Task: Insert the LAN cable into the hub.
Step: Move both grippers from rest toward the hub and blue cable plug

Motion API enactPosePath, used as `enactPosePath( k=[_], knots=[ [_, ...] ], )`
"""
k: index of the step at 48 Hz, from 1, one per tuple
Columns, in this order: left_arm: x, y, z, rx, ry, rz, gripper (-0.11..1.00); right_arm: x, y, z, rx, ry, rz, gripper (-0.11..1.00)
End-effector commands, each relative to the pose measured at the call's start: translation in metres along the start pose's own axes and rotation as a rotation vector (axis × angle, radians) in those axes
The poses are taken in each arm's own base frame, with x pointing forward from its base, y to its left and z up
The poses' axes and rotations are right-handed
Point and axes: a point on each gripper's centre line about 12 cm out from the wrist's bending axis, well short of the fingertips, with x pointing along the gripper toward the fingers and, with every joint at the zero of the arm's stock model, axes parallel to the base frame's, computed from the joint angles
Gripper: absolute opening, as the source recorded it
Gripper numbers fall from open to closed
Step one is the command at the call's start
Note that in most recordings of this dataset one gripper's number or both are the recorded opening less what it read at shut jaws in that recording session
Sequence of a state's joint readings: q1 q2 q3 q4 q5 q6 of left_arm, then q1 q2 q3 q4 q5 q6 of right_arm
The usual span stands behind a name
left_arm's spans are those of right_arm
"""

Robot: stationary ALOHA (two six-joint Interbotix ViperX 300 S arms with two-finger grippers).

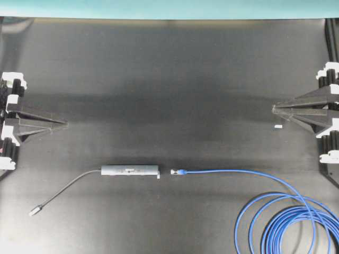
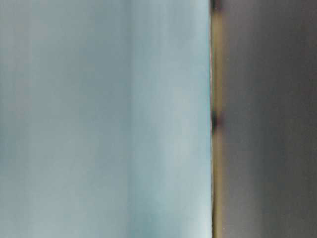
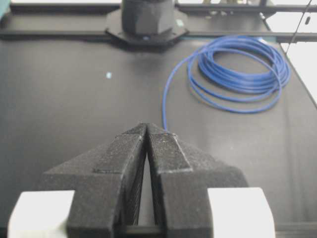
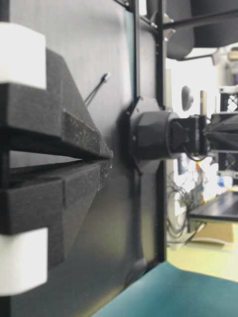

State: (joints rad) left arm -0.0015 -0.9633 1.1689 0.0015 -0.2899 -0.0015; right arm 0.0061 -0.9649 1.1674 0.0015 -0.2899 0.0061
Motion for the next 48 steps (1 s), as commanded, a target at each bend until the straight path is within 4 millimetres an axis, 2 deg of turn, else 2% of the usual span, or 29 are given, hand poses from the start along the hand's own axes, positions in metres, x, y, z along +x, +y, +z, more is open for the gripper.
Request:
enactPosePath(
  k=[1, 5, 16, 25, 39, 43, 48],
  knots=[
    [0.004, 0.003, 0.009, 0.023, -0.012, 0.01, 0.06, 0.003, 0.0, 0.001, 0.015, 0.003, -0.002, 0.03],
    [0.005, 0.003, 0.009, 0.017, -0.006, 0.01, 0.0, 0.007, 0.0, -0.003, 0.054, 0.057, -0.004, 0.0],
    [0.016, -0.003, 0.001, -0.001, 0.043, -0.019, 0.0, 0.02, 0.016, -0.026, 0.144, 0.318, 0.046, 0.0],
    [0.029, -0.003, -0.009, 0.002, 0.1, -0.021, 0.0, 0.036, 0.021, -0.043, 0.16, 0.496, 0.044, 0.0],
    [0.043, -0.004, -0.024, 0.006, 0.166, -0.025, 0.01, 0.059, 0.023, -0.07, 0.148, 0.626, 0.032, 0.01],
    [0.047, -0.005, -0.028, -0.003, 0.175, -0.028, 0.05, 0.065, 0.023, -0.072, 0.142, 0.636, 0.033, 0.08],
    [0.053, -0.009, -0.036, -0.01, 0.172, -0.042, 0.3, 0.07, 0.024, -0.075, 0.15, 0.647, 0.029, 0.33]
  ],
)
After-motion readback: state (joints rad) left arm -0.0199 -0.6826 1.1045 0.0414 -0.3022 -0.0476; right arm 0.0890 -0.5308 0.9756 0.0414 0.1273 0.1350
